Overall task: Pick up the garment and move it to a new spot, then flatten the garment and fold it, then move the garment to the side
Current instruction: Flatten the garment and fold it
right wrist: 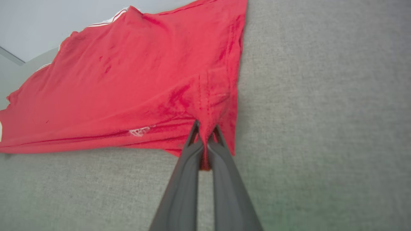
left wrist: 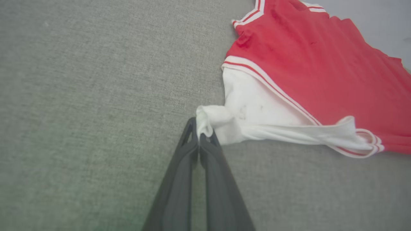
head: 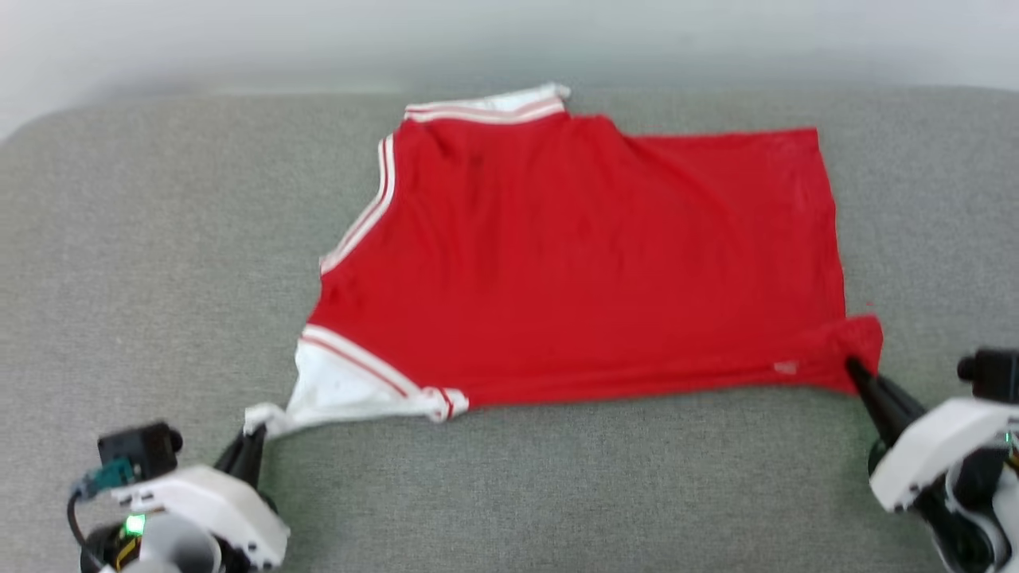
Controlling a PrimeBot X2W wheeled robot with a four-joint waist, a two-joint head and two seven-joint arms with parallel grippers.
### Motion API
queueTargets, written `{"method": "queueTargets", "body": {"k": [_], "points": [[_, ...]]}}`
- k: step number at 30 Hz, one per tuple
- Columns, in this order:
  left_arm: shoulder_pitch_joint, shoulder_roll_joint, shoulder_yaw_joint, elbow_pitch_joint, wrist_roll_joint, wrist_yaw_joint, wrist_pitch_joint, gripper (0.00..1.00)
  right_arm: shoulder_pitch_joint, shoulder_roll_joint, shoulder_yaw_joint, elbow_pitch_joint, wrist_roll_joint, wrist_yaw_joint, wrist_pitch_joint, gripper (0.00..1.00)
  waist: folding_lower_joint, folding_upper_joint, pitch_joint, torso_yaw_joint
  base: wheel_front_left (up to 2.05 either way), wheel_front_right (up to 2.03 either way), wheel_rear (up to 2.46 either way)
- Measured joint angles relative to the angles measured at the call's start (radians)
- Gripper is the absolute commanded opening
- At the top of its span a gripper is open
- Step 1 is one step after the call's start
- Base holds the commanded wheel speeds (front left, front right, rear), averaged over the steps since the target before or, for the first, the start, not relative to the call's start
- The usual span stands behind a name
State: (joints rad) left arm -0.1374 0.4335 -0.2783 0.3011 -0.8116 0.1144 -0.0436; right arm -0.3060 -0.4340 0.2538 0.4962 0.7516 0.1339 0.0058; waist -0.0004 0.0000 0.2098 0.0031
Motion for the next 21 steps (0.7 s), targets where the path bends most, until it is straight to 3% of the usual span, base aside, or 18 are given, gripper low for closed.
{"method": "queueTargets", "body": {"k": [9,21], "points": [[0.256,0.045,0.006,-0.264,-0.035,0.132,0.117,0.00,0.287,0.083,-0.183,-0.194,-0.100,0.000,0.106,0.00,0.0001,0.0000,-0.074,0.025,0.00,0.00,0.00],[0.402,0.104,0.050,-0.468,-0.051,0.224,0.169,0.00,0.497,0.227,-0.374,-0.453,-0.244,0.000,0.275,0.00,0.0002,0.0000,-0.074,0.038,0.00,0.00,0.00]]}}
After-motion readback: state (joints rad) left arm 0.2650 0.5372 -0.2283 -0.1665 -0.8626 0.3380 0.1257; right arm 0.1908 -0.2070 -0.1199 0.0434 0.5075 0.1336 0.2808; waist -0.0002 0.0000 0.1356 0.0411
